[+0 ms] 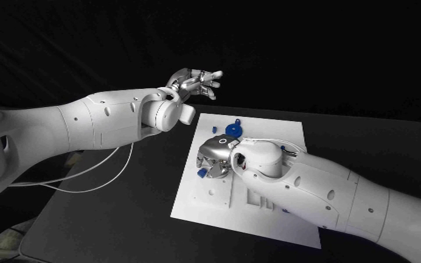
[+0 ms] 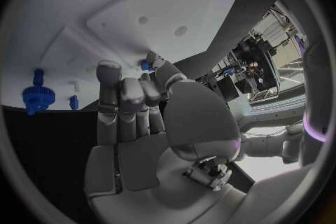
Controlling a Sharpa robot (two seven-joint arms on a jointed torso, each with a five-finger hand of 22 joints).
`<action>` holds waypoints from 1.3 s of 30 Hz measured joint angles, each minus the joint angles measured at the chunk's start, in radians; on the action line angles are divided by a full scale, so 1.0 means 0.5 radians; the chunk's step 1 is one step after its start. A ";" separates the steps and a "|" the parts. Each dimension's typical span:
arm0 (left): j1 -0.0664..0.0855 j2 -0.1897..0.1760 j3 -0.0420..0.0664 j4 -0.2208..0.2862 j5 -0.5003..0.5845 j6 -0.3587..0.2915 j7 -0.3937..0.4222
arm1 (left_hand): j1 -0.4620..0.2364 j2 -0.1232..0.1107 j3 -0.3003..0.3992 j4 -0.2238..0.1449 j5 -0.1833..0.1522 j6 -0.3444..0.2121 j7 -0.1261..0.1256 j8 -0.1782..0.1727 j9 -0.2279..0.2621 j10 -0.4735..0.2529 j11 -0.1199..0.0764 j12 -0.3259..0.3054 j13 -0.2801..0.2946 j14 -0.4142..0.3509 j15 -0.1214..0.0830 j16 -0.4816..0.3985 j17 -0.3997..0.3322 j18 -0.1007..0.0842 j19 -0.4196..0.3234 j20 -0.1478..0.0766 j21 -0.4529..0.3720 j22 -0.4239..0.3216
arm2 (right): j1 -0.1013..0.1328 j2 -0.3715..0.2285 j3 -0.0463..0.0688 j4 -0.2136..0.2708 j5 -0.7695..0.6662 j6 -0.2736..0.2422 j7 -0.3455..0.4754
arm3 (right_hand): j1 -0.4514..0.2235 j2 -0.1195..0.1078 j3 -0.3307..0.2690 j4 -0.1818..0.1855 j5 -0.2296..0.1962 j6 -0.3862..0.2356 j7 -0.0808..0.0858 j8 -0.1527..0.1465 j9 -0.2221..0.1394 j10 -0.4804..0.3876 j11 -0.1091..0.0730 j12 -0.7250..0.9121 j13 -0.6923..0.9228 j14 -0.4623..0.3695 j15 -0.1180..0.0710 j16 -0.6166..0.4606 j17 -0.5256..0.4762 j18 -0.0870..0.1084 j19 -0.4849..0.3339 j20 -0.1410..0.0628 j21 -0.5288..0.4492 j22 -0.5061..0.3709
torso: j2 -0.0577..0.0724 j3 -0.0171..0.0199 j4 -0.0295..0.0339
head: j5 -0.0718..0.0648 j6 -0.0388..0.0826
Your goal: Assemble the parts on the task board
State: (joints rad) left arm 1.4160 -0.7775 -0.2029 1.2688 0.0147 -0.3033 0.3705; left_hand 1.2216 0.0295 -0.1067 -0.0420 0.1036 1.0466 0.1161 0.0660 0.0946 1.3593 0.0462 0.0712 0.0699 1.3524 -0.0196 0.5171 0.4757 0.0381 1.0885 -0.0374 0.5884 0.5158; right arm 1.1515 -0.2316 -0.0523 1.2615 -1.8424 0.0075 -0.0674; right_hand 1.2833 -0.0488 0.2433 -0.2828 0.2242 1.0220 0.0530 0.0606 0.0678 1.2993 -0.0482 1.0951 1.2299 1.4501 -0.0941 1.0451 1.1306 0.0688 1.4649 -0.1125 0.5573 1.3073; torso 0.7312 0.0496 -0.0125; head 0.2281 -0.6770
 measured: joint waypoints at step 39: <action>0.000 0.008 0.000 0.002 -0.015 0.002 -0.005 | 0.002 0.002 0.000 0.000 0.000 0.000 0.000 0.000 0.000 0.000 0.000 0.000 -0.002 0.000 0.000 -0.012 0.003 0.000 0.000 0.000 0.000 -0.002 | -0.029 0.012 -0.028 -0.039 0.005 -0.133 -0.035 | -0.081 0.047 0.015 0.033 -0.040 0.307 0.024 0.000 0.021 0.003 0.047 0.009 0.003 0.008 0.021 0.000 0.000 0.000 0.000 0.015 0.000 0.000 | -0.001 0.0010 -0.003 | 0.005 -0.016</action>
State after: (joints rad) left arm 1.4162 -0.7736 -0.2029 1.2696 0.0072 -0.3022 0.3680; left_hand 1.2225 0.0304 -0.1067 -0.0420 0.1036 1.0467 0.1161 0.0660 0.0944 1.3593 0.0462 0.0713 0.0691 1.3524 -0.0196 0.5112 0.4772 0.0381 1.0884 -0.0374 0.5884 0.5149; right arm 1.1369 -0.2255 -0.0662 1.2419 -1.8399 -0.0591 -0.0848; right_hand 1.2429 -0.0251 0.2507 -0.2661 0.2043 1.1754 0.0648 0.0608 0.0781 1.3010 -0.0248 1.0995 1.2314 1.4540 -0.0837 1.0453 1.1307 0.0686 1.4648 -0.1050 0.5572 1.3073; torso 0.7308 0.0500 -0.0139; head 0.2305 -0.6850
